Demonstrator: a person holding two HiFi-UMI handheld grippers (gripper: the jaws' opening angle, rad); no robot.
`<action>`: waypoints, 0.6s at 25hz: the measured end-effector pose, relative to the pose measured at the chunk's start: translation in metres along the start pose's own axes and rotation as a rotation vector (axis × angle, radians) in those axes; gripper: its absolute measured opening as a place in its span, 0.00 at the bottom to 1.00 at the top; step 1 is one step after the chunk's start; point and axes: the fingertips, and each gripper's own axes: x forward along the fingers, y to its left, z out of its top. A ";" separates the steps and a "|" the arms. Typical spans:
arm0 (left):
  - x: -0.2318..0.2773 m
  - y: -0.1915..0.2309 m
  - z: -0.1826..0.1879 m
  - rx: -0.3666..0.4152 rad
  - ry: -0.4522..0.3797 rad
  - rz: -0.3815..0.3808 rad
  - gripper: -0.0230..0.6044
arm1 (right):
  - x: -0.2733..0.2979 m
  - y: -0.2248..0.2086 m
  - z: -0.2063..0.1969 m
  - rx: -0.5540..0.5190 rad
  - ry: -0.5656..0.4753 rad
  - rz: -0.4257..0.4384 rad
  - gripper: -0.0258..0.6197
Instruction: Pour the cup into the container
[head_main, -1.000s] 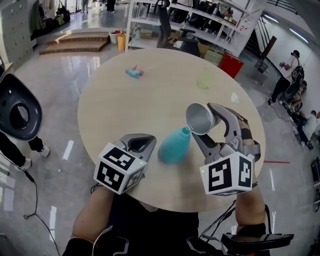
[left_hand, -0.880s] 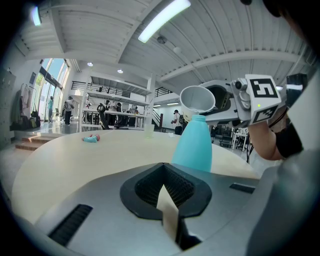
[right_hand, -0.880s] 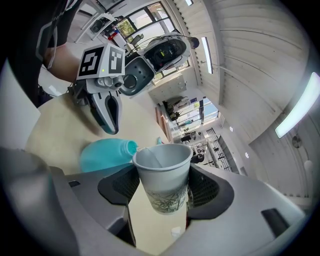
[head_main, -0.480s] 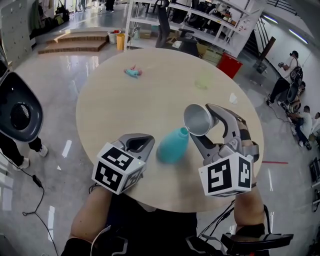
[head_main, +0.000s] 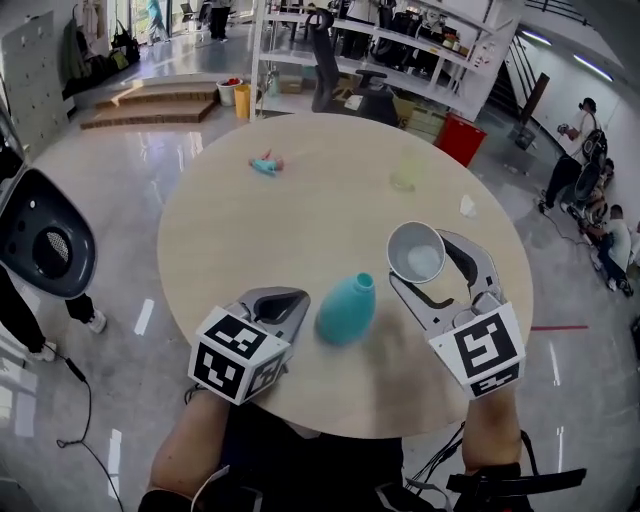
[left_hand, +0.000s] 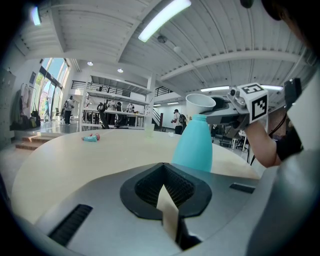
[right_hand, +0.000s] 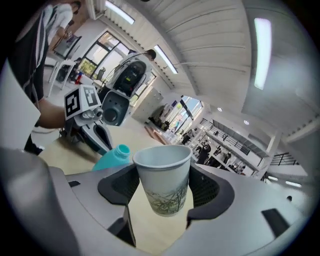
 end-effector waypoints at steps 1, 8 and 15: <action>0.000 0.000 -0.001 -0.002 0.001 0.000 0.04 | -0.001 -0.003 -0.005 0.063 -0.016 0.006 0.52; 0.002 0.001 -0.002 -0.001 0.000 0.000 0.04 | -0.009 -0.015 -0.052 0.486 -0.086 0.039 0.52; 0.000 -0.001 -0.001 -0.002 -0.001 -0.002 0.04 | -0.017 -0.012 -0.108 0.747 -0.066 -0.008 0.52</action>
